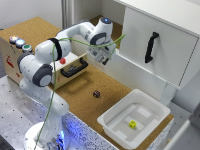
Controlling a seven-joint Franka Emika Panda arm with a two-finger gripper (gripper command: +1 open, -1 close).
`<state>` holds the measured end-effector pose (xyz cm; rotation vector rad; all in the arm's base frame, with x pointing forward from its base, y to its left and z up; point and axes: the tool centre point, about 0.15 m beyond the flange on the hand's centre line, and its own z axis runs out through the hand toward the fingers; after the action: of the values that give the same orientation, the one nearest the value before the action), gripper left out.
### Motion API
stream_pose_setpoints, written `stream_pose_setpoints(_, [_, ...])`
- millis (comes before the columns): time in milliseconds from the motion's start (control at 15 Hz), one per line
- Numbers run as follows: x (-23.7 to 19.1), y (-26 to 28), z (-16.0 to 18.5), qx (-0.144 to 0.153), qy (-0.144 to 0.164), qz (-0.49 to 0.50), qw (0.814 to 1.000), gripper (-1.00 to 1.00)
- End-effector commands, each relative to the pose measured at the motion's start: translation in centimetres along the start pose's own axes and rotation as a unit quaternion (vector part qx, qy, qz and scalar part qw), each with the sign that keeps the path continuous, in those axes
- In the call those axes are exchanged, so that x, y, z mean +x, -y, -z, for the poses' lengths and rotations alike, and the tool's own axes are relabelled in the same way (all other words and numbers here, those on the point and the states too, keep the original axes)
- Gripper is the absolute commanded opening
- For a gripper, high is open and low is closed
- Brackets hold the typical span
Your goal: Switch off the green light
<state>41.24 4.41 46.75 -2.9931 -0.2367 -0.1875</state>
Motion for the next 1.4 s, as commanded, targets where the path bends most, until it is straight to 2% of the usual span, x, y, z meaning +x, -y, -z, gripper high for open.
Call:
stream_pose_setpoints(0, [1.3,8.0,1.5,-0.034,0.048,0.101,0.993,1.0])
stream_pose_setpoints(67, [1.8,9.5,2.0,-0.042,0.043,0.143,0.988,1.0])
stream_pose_setpoints(267, [2.1,13.4,2.1,-0.036,0.036,0.201,0.978,1.0])
stream_pose_setpoints(400, [0.3,17.0,1.2,-0.008,0.038,0.253,0.967,1.0])
stream_pose_setpoints(533, [-1.6,20.4,0.6,0.001,0.041,0.293,0.955,1.0])
stream_pose_setpoints(800, [-4.2,26.2,1.6,-0.035,0.042,0.355,0.933,1.0])
stream_pose_setpoints(1133, [-5.2,33.4,1.5,-0.051,0.072,0.359,0.929,1.0])
stream_pose_setpoints(1333, [-7.5,37.6,1.6,-0.068,0.071,0.384,0.918,1.0])
